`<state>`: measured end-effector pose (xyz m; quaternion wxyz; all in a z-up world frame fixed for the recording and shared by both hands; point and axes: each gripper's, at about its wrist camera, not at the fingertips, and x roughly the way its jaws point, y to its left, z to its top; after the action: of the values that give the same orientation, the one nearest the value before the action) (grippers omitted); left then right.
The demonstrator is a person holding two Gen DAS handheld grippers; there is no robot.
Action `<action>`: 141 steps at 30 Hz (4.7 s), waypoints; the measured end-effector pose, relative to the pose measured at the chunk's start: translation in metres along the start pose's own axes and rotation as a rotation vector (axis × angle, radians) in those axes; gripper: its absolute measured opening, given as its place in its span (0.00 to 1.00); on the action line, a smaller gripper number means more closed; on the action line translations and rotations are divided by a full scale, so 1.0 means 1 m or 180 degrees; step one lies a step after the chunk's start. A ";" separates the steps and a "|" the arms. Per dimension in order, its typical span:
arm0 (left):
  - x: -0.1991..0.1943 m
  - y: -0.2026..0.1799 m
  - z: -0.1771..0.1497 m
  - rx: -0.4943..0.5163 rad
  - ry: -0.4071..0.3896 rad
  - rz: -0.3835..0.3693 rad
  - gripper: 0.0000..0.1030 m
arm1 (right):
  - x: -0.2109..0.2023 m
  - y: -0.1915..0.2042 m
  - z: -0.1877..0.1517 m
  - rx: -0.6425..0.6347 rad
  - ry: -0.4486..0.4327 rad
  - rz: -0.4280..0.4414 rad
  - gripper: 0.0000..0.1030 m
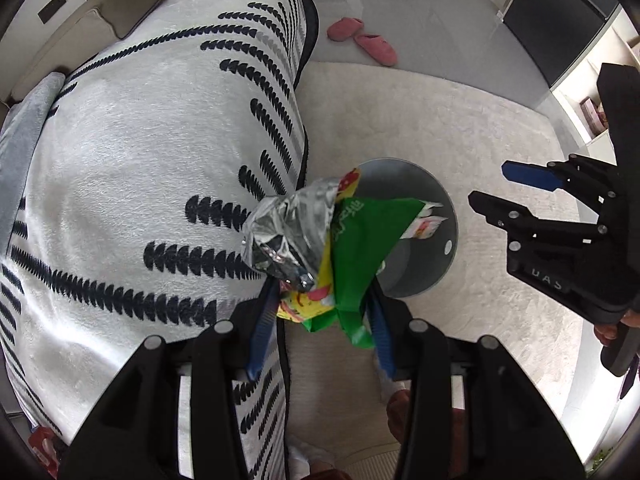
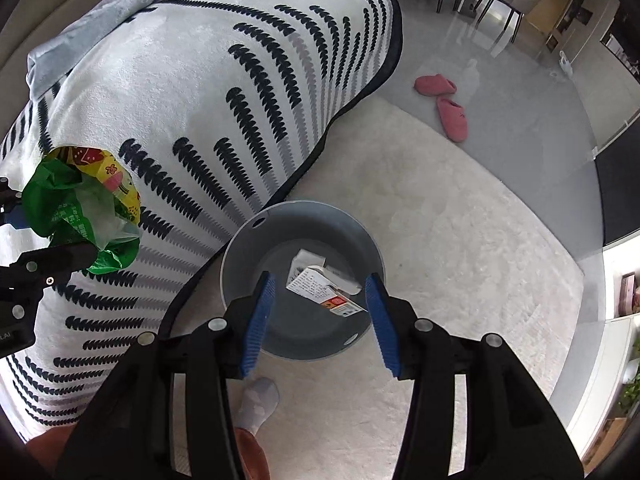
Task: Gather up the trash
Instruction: 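Carry the wrapper and white box over the grey bin and release the box, then open the left tool to drop the green-silver wrapper into the bin, then move both tools back over the remaining trash on the sofa, then grasp the pink crumpled paper with the left tool while the right tool grasps the red can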
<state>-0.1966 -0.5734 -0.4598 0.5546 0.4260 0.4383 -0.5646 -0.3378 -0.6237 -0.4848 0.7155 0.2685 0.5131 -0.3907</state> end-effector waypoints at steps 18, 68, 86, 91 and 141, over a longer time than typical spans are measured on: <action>0.044 -0.054 0.052 0.0333 0.0042 -0.0174 0.46 | -0.010 -0.055 -0.028 0.0381 0.0158 -0.0159 0.45; -0.119 0.213 -0.193 -0.1832 -0.0086 0.0655 0.74 | -0.109 0.263 0.040 -0.1521 -0.0398 0.0682 0.58; -0.212 0.325 -0.503 -0.3851 0.0181 0.1333 0.74 | -0.160 0.594 -0.041 -0.3240 -0.0436 0.1655 0.58; -0.205 0.331 -0.552 -0.4242 0.0216 0.1371 0.74 | -0.158 0.651 -0.075 -0.3593 -0.0379 0.1777 0.58; -0.190 0.353 -0.615 -0.4291 -0.0058 0.1172 0.12 | -0.101 0.767 -0.119 -0.4129 -0.0360 0.1595 0.61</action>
<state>0.1577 0.0689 -0.4396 0.7884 0.0516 0.6090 -0.0700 0.2234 -0.0791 -0.4420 0.8256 -0.1235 0.5274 0.1581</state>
